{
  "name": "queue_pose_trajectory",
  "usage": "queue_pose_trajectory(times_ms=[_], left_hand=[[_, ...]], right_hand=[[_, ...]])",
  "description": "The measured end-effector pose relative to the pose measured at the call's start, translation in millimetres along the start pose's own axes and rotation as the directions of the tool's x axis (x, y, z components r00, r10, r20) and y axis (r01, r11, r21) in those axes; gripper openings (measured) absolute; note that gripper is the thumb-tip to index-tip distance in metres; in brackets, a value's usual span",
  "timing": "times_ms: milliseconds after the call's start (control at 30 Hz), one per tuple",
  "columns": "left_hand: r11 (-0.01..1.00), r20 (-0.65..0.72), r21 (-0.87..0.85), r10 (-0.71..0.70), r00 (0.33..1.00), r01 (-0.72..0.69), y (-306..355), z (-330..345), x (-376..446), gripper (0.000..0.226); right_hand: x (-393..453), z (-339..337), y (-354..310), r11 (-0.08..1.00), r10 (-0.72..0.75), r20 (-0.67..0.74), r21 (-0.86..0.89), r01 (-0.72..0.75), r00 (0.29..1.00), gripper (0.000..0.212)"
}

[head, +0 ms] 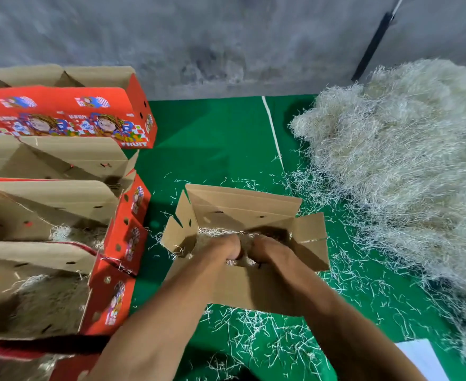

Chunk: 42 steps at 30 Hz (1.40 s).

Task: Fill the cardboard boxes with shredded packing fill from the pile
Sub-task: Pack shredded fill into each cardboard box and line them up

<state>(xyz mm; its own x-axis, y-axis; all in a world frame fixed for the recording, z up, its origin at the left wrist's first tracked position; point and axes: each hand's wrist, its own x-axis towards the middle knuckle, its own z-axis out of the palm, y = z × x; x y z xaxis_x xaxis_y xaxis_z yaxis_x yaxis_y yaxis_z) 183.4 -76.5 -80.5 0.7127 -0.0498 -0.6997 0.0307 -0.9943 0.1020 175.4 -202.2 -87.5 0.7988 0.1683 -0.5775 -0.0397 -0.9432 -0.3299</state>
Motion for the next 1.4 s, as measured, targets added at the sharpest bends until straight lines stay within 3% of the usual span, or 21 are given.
queue_pose_trajectory(times_ms=[167, 300, 433, 533, 633, 700, 767, 833, 900, 933, 1000, 1100, 1233, 1400], left_hand=[[0.954, -0.118, -0.255, 0.130, 0.984, -0.157, 26, -29, -37, 0.013], [0.858, -0.321, -0.367, 0.245, 0.915, -0.359, 53, -51, -59, 0.017], [0.783, -0.408, -0.316, 0.398, 0.821, -0.536, 72, -47, -72, 0.027], [0.773, -0.462, -0.063, 0.538, 0.706, -0.631, 82, -38, -71, 0.051], [0.778, -0.533, 0.096, 0.566, 0.628, -0.620, 90, -31, -68, 0.054], [0.781, -0.557, 0.139, 0.570, 0.604, -0.609, 92, -25, -68, 0.053], [0.781, -0.563, 0.119, 0.561, 0.607, -0.613, 91, -18, -72, 0.053], [0.779, -0.525, 0.044, 0.551, 0.649, -0.625, 89, -12, -79, 0.061], [0.787, -0.475, -0.038, 0.528, 0.704, -0.616, 83, -8, -84, 0.074], [0.795, -0.464, -0.059, 0.513, 0.722, -0.603, 78, -9, -86, 0.078], [0.809, -0.457, -0.064, 0.496, 0.738, -0.584, 65, -14, -90, 0.077], [0.828, -0.455, -0.072, 0.468, 0.757, -0.555, 43, -27, -97, 0.070], [0.857, -0.409, -0.132, 0.411, 0.815, -0.498, 18, -32, -103, 0.079], [0.944, -0.368, 0.134, 0.331, 0.869, -0.302, -21, -33, -108, 0.095]], right_hand=[[-36, -38, -1, 0.991, 0.010, -0.205, 0.133, 0.018, 0.979, 0.029], [-64, -67, 15, 0.959, -0.038, -0.428, 0.239, 0.154, 0.903, 0.014], [-85, -75, 43, 0.927, -0.043, -0.569, 0.284, 0.245, 0.821, 0.017], [-91, -67, 64, 0.944, 0.061, -0.568, 0.300, 0.137, 0.821, 0.021], [-92, -52, 78, 0.943, 0.148, -0.581, 0.328, 0.064, 0.800, 0.046], [-93, -45, 81, 0.832, 0.231, -0.531, 0.542, 0.117, 0.816, 0.065], [-95, -42, 82, 0.626, 0.284, -0.419, 0.762, 0.165, 0.862, 0.062], [-95, -41, 76, 0.374, 0.226, -0.336, 0.897, 0.237, 0.914, 0.042], [-92, -35, 63, 0.085, 0.120, -0.305, 0.951, 0.297, 0.945, 0.051], [-90, -33, 54, 0.010, 0.090, -0.308, 0.951, 0.309, 0.947, 0.062], [-85, -28, 39, 0.054, 0.067, -0.350, 0.936, 0.347, 0.934, 0.075], [-73, -26, 20, 0.199, 0.060, -0.403, 0.902, 0.384, 0.913, 0.075], [-53, -29, -4, 0.375, 0.121, -0.532, 0.806, 0.458, 0.838, 0.078], [-28, -30, -23, 0.578, 0.200, -0.615, 0.703, 0.414, 0.763, 0.085]])
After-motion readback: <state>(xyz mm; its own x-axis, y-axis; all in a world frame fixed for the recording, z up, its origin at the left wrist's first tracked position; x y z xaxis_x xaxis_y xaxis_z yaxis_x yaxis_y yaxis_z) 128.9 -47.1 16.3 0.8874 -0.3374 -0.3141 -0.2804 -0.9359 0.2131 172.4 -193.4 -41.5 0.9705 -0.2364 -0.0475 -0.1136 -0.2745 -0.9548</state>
